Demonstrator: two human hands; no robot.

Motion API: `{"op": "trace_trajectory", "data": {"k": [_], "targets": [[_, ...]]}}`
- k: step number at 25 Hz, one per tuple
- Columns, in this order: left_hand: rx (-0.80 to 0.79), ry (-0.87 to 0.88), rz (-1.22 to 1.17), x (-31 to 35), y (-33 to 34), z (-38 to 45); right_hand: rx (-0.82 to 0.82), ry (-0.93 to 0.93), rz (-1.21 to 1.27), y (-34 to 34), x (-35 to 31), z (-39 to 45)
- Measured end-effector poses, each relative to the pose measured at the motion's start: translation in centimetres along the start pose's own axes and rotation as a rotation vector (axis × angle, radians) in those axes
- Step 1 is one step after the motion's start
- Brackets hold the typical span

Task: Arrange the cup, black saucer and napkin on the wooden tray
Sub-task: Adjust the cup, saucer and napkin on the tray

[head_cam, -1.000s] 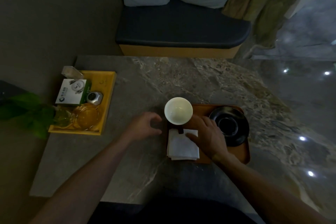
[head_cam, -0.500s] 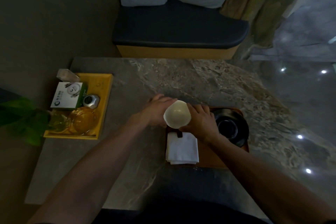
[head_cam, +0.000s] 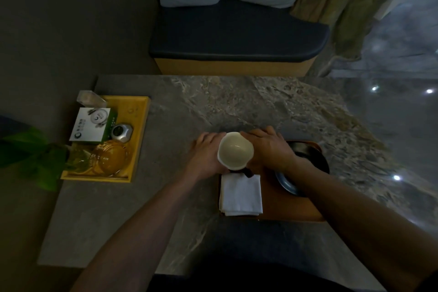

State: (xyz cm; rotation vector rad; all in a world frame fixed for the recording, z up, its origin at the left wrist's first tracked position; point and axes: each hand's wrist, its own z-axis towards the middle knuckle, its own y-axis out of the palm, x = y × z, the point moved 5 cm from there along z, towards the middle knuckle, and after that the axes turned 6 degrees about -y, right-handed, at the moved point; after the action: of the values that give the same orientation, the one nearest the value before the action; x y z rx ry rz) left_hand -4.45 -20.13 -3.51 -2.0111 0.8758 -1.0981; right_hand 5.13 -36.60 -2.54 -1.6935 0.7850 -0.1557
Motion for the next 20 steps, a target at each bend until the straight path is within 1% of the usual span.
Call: {"op": "trace_trajectory", "data": {"k": [2,4,6,7,8,10,11,13,15,17,20], "targets": [[0.021,-0.060,-0.047,0.0,0.5,-0.5,-0.042,-0.039,-0.047,-0.2,0.2,0.6],[0.037,-0.072,-0.057,0.0,1.0,-0.8,-0.081,-0.055,-0.078,-0.4,0.2,0.9],[0.028,-0.068,-0.046,0.0,1.0,-0.9,-0.105,-0.006,-0.019,-0.6,0.2,0.4],[0.017,-0.060,-0.031,0.0,0.6,-0.8,-0.081,0.044,0.050,-0.7,0.1,-0.2],[0.000,-0.037,-0.005,0.0,0.0,-0.6,-0.013,0.096,0.125,-0.8,0.0,-1.1],[-0.068,0.039,0.060,0.4,-1.3,0.1,0.193,0.161,0.241,-0.5,-0.4,-3.5],[-0.116,0.081,0.105,0.8,-1.9,0.6,0.258,0.179,0.267,0.0,-0.9,-4.8],[-0.214,0.154,0.225,1.8,-2.8,1.7,0.284,0.208,0.269,1.2,-1.9,-6.3],[-0.279,0.191,0.334,2.6,-3.1,2.6,0.307,0.248,0.249,1.9,-2.3,-6.5],[-0.306,0.208,0.386,3.0,-3.0,2.9,0.330,0.295,0.239,1.8,-2.2,-6.5],[-0.286,0.228,0.367,2.8,-2.9,3.0,0.339,0.282,0.215,1.7,-2.1,-6.4]]}}
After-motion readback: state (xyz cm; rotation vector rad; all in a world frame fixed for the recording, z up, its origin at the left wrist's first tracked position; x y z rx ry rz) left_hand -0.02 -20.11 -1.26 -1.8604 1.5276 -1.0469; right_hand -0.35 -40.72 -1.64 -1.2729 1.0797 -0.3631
